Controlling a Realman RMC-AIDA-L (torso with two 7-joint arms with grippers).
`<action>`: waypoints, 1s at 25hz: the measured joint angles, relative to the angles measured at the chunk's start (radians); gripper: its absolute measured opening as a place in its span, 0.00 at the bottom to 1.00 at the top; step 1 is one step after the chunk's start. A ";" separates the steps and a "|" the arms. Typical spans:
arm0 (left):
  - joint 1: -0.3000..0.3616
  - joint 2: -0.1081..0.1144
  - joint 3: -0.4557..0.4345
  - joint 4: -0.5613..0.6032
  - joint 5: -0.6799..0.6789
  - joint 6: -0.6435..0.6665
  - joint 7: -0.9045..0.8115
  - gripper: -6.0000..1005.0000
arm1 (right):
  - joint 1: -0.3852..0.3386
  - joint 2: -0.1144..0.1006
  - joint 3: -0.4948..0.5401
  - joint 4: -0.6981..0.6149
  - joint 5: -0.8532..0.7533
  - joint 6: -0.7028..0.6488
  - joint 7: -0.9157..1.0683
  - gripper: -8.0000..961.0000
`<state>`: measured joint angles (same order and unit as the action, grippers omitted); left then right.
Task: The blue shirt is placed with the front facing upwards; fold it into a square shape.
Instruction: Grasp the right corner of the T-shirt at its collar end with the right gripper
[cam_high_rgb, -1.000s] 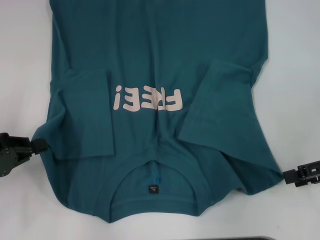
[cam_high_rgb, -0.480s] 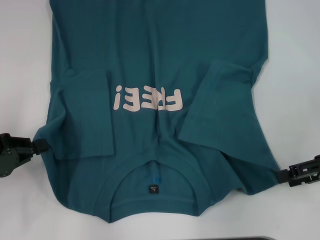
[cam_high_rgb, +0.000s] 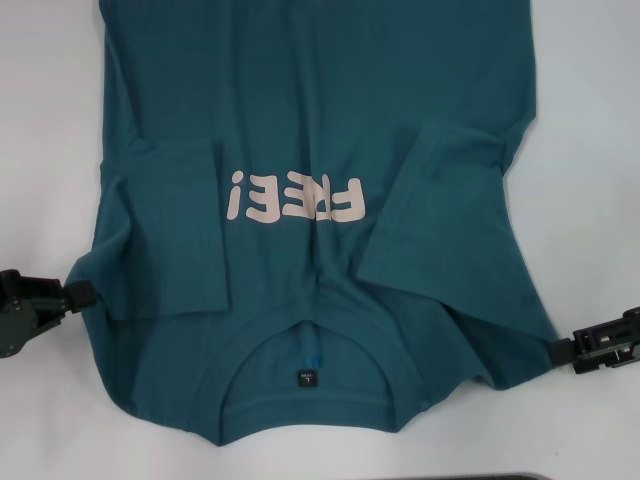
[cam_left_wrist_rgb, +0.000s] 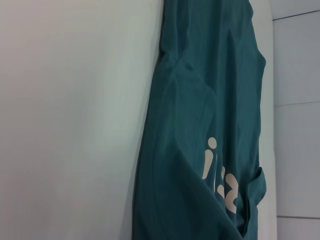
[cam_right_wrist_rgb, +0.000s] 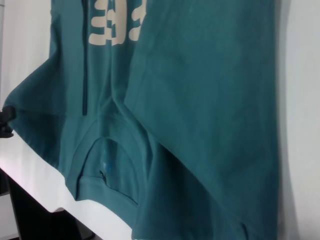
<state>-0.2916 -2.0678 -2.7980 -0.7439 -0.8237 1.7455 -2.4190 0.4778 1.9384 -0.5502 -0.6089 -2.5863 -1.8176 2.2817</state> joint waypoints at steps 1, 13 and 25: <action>0.001 0.000 0.000 0.000 0.000 0.000 0.000 0.01 | 0.000 -0.002 -0.001 0.000 0.000 0.001 0.001 0.75; 0.002 -0.001 -0.002 0.000 0.000 -0.001 0.000 0.01 | 0.001 -0.006 -0.017 0.000 -0.002 0.013 0.025 0.73; 0.003 -0.002 0.000 0.000 0.000 -0.008 0.000 0.01 | 0.015 0.007 -0.022 0.002 -0.002 0.033 0.030 0.73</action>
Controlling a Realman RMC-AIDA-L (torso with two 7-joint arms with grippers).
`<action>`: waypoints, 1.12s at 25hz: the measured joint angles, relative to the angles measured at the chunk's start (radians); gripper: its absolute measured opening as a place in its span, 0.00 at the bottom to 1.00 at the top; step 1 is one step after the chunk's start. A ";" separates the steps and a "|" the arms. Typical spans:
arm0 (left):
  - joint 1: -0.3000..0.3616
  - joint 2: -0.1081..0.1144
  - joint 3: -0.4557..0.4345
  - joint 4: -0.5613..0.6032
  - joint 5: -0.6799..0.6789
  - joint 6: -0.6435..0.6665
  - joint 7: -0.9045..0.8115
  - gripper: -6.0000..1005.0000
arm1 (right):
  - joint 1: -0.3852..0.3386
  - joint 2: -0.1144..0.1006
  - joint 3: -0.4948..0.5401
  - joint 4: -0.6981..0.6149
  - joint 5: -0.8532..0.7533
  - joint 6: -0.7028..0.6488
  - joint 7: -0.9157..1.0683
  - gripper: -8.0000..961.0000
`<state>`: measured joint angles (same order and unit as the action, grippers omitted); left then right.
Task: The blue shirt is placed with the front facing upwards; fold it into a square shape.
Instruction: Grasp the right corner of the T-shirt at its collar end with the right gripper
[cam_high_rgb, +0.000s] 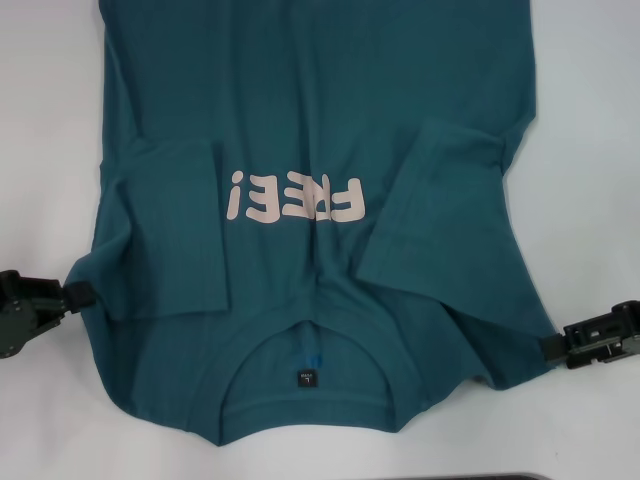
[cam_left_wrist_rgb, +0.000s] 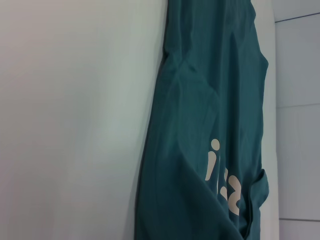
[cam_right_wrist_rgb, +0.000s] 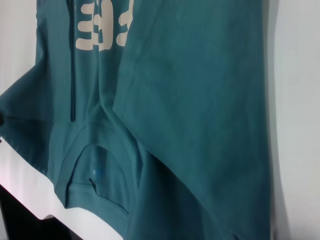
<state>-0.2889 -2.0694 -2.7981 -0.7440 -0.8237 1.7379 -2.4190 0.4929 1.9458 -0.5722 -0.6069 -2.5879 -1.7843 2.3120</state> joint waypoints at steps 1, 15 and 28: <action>0.000 0.000 0.000 0.000 0.000 0.000 0.000 0.01 | 0.002 0.001 -0.002 0.002 0.000 0.001 0.000 0.73; 0.001 -0.002 0.000 0.000 0.000 -0.001 0.000 0.01 | 0.019 0.010 0.004 0.012 0.063 0.012 -0.005 0.73; -0.002 -0.003 0.000 0.000 -0.004 0.002 0.000 0.01 | 0.021 0.017 -0.012 0.012 0.053 0.019 0.005 0.73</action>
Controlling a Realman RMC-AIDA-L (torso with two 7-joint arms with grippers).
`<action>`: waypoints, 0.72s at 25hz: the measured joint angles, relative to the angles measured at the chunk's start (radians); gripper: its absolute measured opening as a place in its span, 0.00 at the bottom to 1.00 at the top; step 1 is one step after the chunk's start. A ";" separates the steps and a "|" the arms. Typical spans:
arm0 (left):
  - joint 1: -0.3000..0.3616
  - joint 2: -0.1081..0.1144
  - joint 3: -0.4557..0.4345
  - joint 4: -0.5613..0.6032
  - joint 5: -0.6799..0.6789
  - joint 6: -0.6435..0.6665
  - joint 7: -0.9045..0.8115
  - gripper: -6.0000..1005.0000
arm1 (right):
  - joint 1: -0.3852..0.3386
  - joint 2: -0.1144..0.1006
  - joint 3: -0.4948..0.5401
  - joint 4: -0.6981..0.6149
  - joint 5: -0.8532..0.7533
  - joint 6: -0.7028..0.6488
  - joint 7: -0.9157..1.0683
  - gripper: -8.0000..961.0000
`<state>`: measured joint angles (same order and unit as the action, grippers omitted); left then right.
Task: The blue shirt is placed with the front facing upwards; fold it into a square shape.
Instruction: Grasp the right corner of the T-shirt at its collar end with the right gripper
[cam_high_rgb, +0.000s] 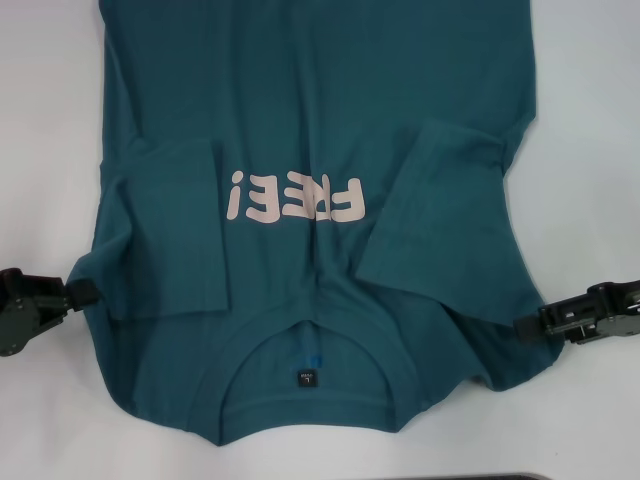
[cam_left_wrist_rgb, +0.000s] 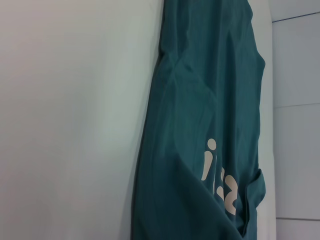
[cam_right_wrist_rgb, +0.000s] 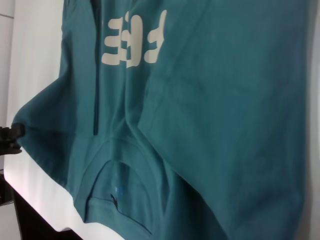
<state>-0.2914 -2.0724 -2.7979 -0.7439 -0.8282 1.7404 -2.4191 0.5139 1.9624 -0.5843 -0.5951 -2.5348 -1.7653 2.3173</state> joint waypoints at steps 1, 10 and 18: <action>0.000 0.000 0.000 0.000 0.000 0.000 0.000 0.01 | 0.000 -0.001 0.000 0.000 -0.003 0.000 0.003 0.73; -0.001 -0.002 0.000 0.000 -0.001 0.000 0.000 0.01 | 0.013 0.012 0.002 0.001 -0.006 0.011 -0.002 0.73; -0.004 -0.002 0.000 0.000 -0.003 0.004 0.000 0.01 | 0.016 0.017 0.000 -0.010 -0.010 -0.001 0.001 0.63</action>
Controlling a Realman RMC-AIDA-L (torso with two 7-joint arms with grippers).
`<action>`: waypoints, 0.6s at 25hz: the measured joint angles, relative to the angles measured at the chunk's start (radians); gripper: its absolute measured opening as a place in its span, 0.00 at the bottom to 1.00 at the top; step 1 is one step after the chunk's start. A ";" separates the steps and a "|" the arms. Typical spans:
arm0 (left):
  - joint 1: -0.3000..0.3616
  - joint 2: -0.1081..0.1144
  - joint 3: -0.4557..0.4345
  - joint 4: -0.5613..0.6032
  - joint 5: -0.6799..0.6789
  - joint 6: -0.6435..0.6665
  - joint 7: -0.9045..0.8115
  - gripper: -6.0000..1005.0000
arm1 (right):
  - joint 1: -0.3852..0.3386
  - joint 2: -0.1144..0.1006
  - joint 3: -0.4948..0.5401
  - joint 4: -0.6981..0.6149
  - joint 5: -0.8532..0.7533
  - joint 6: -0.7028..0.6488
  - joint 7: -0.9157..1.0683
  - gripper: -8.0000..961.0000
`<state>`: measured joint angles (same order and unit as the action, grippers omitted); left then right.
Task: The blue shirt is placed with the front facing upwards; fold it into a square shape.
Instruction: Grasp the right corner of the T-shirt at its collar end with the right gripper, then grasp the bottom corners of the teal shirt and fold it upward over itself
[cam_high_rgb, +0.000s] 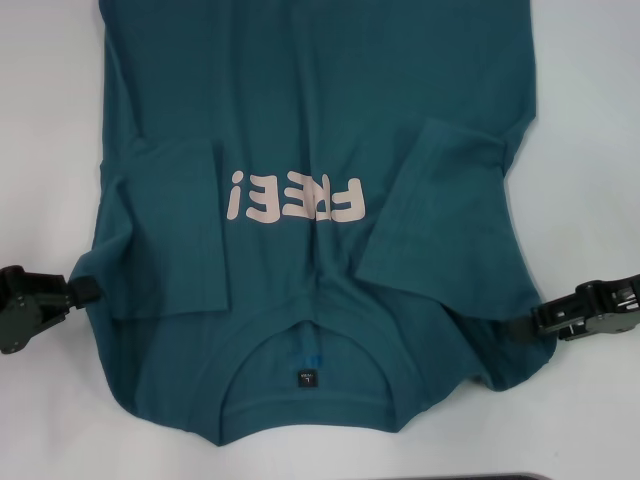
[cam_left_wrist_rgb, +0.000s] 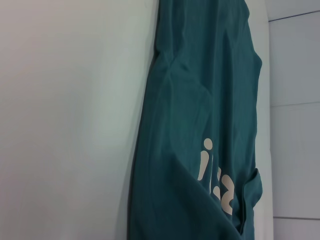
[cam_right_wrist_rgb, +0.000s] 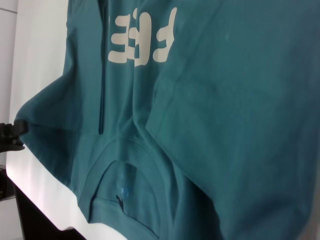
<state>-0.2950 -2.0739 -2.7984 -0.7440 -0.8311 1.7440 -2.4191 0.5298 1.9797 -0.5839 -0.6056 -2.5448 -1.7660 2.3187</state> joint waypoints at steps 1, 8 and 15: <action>0.000 0.000 0.000 0.000 0.000 0.000 0.000 0.01 | -0.001 -0.002 0.000 -0.002 -0.002 -0.004 0.000 0.62; 0.001 0.000 0.000 0.000 0.006 0.000 0.000 0.01 | -0.005 -0.010 0.001 -0.003 -0.014 0.002 0.011 0.40; 0.002 0.002 0.000 0.000 0.006 0.000 -0.002 0.01 | -0.005 -0.012 0.001 -0.003 -0.014 0.005 0.014 0.20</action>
<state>-0.2928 -2.0722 -2.7980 -0.7440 -0.8246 1.7441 -2.4209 0.5246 1.9679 -0.5833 -0.6091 -2.5587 -1.7613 2.3326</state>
